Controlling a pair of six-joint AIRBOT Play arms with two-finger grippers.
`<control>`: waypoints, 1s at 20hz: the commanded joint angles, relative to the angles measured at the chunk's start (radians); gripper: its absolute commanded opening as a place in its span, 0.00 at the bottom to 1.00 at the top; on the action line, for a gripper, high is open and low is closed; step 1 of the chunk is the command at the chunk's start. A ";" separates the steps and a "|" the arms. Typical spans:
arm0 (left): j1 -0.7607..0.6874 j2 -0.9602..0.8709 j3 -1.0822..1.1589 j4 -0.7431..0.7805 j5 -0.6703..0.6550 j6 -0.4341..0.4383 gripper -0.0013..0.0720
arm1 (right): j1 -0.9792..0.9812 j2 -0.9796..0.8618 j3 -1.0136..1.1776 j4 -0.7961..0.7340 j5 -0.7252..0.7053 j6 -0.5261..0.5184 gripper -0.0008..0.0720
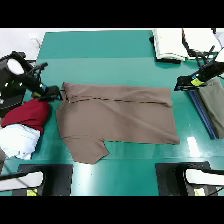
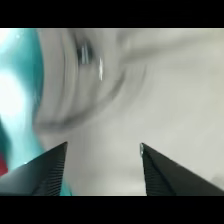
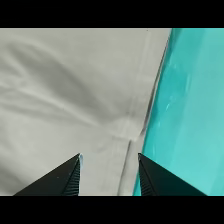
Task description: Fold the shirts.
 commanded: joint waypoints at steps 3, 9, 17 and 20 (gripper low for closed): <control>0.003 0.351 -0.491 0.013 0.035 -0.061 0.75 | 0.074 0.212 -0.163 0.003 -0.069 -0.001 0.57; 0.002 0.460 -0.743 -0.161 0.059 -0.070 0.75 | 0.086 0.291 -0.262 0.003 -0.111 -0.001 0.57; 0.002 0.460 -0.864 -0.334 0.175 -0.017 0.75 | 0.086 0.290 -0.262 0.005 -0.108 0.006 0.57; 0.002 0.460 -0.848 -0.344 0.167 0.031 0.07 | 0.070 0.290 -0.267 0.002 -0.059 0.006 0.57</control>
